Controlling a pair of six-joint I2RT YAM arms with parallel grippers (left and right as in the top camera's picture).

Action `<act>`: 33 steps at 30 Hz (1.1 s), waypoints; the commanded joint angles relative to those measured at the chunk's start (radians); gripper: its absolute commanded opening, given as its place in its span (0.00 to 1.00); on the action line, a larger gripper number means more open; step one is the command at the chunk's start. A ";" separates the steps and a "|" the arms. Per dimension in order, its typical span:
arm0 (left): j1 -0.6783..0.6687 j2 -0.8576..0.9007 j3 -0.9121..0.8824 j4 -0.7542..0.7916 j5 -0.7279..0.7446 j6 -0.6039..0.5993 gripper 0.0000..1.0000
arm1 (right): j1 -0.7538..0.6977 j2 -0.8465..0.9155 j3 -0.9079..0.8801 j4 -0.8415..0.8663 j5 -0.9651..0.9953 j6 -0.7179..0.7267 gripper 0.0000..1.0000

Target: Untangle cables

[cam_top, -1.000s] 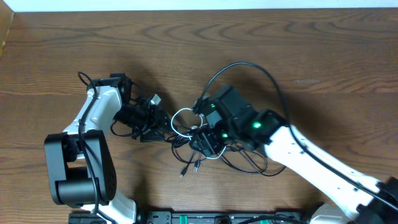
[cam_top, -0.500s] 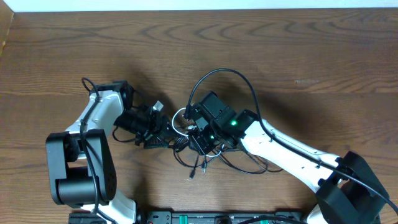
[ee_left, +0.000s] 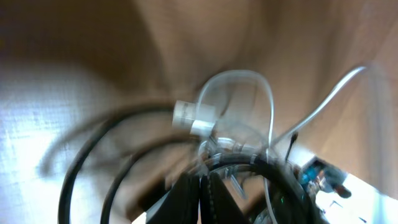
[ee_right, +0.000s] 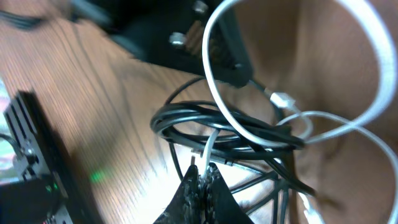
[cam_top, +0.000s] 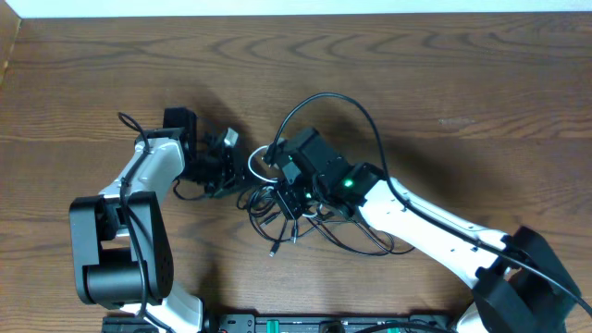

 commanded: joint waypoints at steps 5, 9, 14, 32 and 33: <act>0.002 0.002 -0.002 0.351 0.015 -0.150 0.08 | -0.058 -0.142 0.003 0.084 0.010 -0.005 0.01; 0.002 0.002 -0.002 0.449 0.010 -0.145 0.07 | -0.094 -0.188 0.003 0.098 0.021 -0.005 0.01; 0.002 0.002 -0.002 0.458 -0.018 -0.133 0.08 | -0.146 -0.232 0.003 0.101 0.020 -0.006 0.01; 0.002 0.002 -0.002 0.443 -0.129 -0.149 0.24 | -0.243 -0.483 0.003 0.160 0.132 -0.072 0.01; 0.002 0.002 -0.002 0.443 -0.129 -0.149 0.24 | -0.246 -0.490 0.003 0.146 0.159 -0.066 0.01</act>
